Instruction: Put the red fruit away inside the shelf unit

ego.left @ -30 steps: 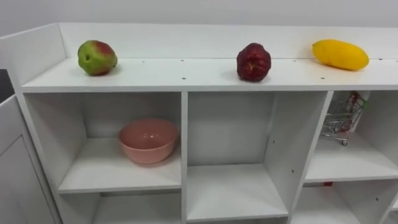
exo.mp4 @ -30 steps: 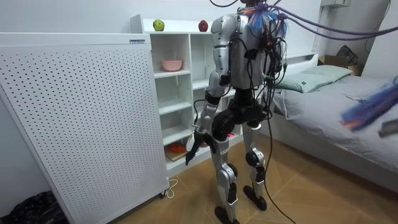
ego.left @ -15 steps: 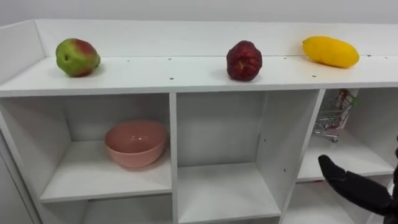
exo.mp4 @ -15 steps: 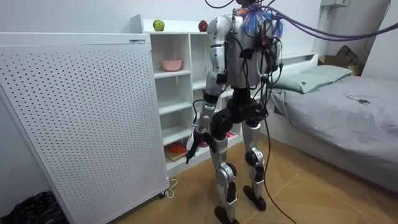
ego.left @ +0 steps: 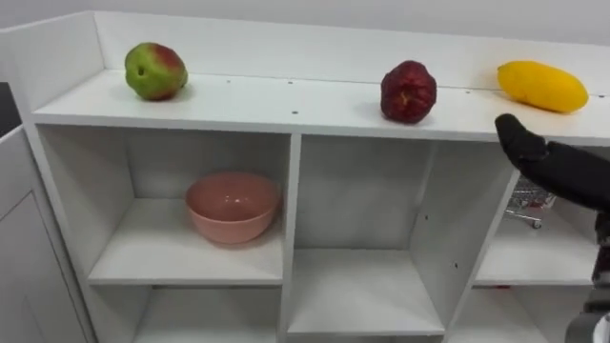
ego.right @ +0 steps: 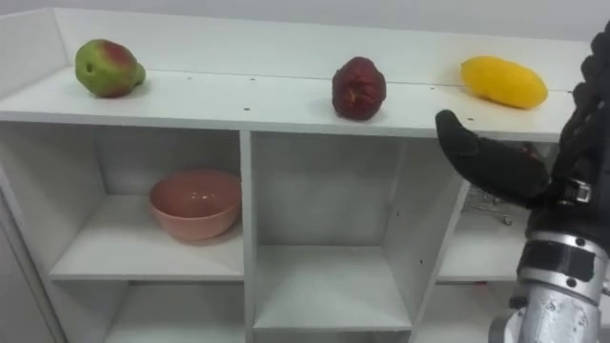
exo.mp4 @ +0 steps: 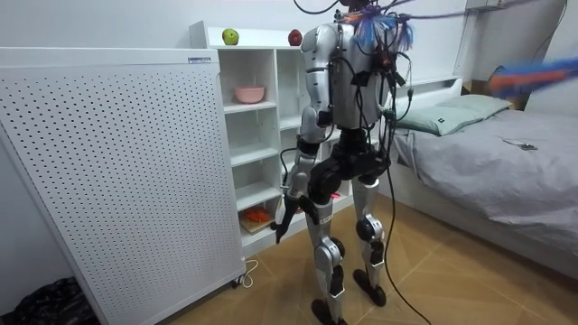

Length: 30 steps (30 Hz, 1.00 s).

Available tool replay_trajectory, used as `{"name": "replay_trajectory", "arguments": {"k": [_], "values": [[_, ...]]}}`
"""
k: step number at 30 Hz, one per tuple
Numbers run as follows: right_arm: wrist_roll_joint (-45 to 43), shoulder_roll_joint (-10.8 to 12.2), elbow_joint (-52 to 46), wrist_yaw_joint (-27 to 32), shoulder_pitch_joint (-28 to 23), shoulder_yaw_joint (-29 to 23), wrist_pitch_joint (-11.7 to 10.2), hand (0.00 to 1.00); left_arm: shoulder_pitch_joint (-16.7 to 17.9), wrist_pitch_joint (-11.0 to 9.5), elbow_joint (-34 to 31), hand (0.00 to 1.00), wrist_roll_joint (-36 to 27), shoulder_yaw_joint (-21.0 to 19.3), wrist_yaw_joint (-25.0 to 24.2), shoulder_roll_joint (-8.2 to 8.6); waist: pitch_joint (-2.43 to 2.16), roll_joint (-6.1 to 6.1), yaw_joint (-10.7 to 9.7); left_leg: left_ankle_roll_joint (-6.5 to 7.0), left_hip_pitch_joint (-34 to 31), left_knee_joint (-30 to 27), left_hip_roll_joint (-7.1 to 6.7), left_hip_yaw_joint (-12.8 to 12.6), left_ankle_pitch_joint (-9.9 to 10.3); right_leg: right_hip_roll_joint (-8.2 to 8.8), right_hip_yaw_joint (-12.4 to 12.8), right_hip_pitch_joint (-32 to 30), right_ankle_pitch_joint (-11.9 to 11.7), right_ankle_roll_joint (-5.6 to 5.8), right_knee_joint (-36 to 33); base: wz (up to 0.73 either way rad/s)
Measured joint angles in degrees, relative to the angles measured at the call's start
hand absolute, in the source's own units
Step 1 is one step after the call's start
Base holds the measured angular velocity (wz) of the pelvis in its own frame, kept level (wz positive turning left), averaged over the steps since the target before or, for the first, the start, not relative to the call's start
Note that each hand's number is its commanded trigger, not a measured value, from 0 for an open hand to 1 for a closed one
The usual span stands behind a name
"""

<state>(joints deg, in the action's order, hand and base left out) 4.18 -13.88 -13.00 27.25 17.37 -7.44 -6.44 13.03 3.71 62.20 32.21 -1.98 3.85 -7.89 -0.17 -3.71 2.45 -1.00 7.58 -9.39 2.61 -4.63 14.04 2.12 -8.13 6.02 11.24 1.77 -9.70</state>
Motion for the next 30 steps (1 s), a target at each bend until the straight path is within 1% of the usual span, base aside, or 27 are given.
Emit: {"name": "replay_trajectory", "arguments": {"k": [2,3,5,6,7,8,10,14,16,17,18,20,22,23,25,26,30], "values": [[0.8,0.0,0.0,-0.1,0.1,0.0,0.1,0.00,0.0,0.0,-0.2,0.00,0.0,0.1,0.0,0.02,0.01,0.00,1.2,0.00,0.0,0.0,-0.01,0.1,0.0,0.01,0.0,-0.1,0.0,0.00,0.0,0.01],[1.7,0.0,0.1,-0.3,0.7,0.0,0.2,0.00,0.0,0.0,-0.2,0.00,0.0,0.4,0.0,0.07,0.08,0.05,1.5,0.00,0.0,0.0,-0.01,0.2,0.0,0.02,0.0,-0.1,0.0,0.00,0.0,-0.03],[2.9,0.0,0.9,-0.9,3.0,0.0,0.2,0.00,0.0,0.1,-0.2,0.00,0.0,0.7,0.0,0.17,0.41,0.26,2.0,-0.01,-0.1,0.0,-0.01,0.2,0.0,0.01,0.0,-0.2,0.0,0.00,0.0,0.00],[3.4,0.0,2.3,-1.3,5.0,0.0,0.2,0.00,0.0,0.1,0.0,0.00,0.0,0.8,-0.1,0.22,0.53,0.36,2.3,-0.04,-0.1,-0.1,-0.01,0.2,0.0,0.01,0.0,-0.2,0.0,-0.01,0.0,0.00],[4.6,0.0,4.0,-1.3,6.7,0.0,0.2,0.00,0.0,0.2,0.1,0.00,0.0,0.8,-0.1,0.24,0.52,0.33,2.3,-0.06,-0.2,-0.2,-0.01,0.3,0.0,0.01,-0.2,-0.1,0.0,-0.02,0.0,0.04],[5.1,0.0,4.7,-1.3,7.3,0.0,0.2,0.00,-0.1,0.2,0.1,0.00,0.0,0.7,-0.1,0.25,0.53,0.31,2.4,-0.07,-0.3,-0.2,-0.01,0.3,0.0,0.01,-0.3,-0.1,0.0,-0.03,0.0,0.07],[7.0,0.0,5.7,-1.3,8.8,0.0,0.3,0.00,-0.4,1.0,0.1,0.00,0.0,0.7,-0.1,0.29,0.57,0.21,2.6,-0.09,-0.7,-0.3,-0.01,0.5,-0.1,0.02,-0.5,-0.3,0.0,-0.06,0.0,0.06],[8.8,0.0,5.7,-2.4,8.9,0.1,0.5,0.00,-1.0,1.7,0.2,0.00,0.0,0.6,-0.3,0.27,0.53,0.08,3.1,-0.09,-1.1,-0.4,-0.02,0.8,-0.1,0.06,-0.8,-0.6,0.0,-0.06,0.0,0.04],[9.3,0.0,5.7,-3.0,9.6,0.1,1.6,0.00,-1.0,2.3,0.2,0.00,0.0,0.1,-0.8,0.27,0.52,0.12,3.6,-0.09,-1.0,-0.4,-0.01,1.0,-0.1,0.05,-0.8,-0.5,0.0,-0.06,0.0,0.00],[9.7,0.0,5.7,-3.2,9.8,0.1,1.6,0.00,-1.1,2.4,0.2,0.00,0.0,0.0,-1.0,0.25,0.52,0.12,3.7,-0.09,-1.0,-0.4,-0.01,1.2,-0.1,0.04,-0.8,-0.5,0.0,-0.06,0.1,0.00],[10.4,0.0,6.0,-4.1,10.2,0.1,1.6,0.00,-1.4,2.6,0.2,0.00,0.0,-0.1,-1.2,0.15,0.52,0.12,3.7,-0.09,-1.0,-0.4,-0.02,2.0,-0.1,0.00,-0.8,-0.5,0.0,-0.06,0.1,0.00],[11.3,0.0,6.8,-5.4,11.0,0.2,1.6,0.00,-2.0,2.7,0.1,0.00,0.0,-0.1,-1.6,0.08,0.52,0.11,3.9,-0.09,-1.0,-0.4,-0.02,2.4,-0.1,-0.04,-0.8,-0.4,0.0,-0.06,0.1,0.02],[11.3,-0.4,9.2,-7.4,11.9,1.2,1.7,0.00,-2.3,2.7,-0.3,0.00,0.1,-0.1,-2.0,0.11,0.51,0.11,4.1,-0.09,-0.9,-0.4,-0.02,3.3,-0.1,-0.11,-0.8,-0.3,0.0,-0.06,0.1,0.00],[11.3,-0.6,9.8,-7.8,12.0,1.6,1.8,0.00,-2.3,2.7,-0.5,0.00,0.2,-0.1,-2.0,0.11,0.51,0.10,4.1,-0.09,-0.9,-0.4,-0.02,3.5,-0.1,-0.13,-0.8,-0.3,0.0,-0.06,0.1,0.04],[11.1,-1.1,10.9,-10.1,12.1,2.7,3.0,0.00,-2.5,2.7,-1.3,0.00,1.4,-0.1,-2.2,0.12,0.50,0.08,4.3,-0.09,-0.9,-0.4,-0.01,3.6,-0.1,-0.14,-0.8,-0.3,0.0,-0.06,0.1,0.02],[10.7,-1.2,10.9,-10.5,12.1,2.8,2.8,0.00,-2.5,2.7,-1.6,0.00,1.9,-0.1,-2.3,0.12,0.50,0.09,4.3,-0.09,-1.0,-0.4,-0.02,3.6,-0.1,-0.14,-0.8,-0.3,0.0,-0.06,0.1,0.00],[10.7,-3.6,12.1,-13.0,13.4,4.6,2.9,0.00,-2.6,2.7,-1.9,0.00,2.4,0.0,-2.3,0.11,0.48,-0.14,4.4,-0.09,-0.8,-0.3,-0.01,3.4,-0.1,-0.14,-0.7,-0.3,0.0,-0.06,0.1,0.00]]}}
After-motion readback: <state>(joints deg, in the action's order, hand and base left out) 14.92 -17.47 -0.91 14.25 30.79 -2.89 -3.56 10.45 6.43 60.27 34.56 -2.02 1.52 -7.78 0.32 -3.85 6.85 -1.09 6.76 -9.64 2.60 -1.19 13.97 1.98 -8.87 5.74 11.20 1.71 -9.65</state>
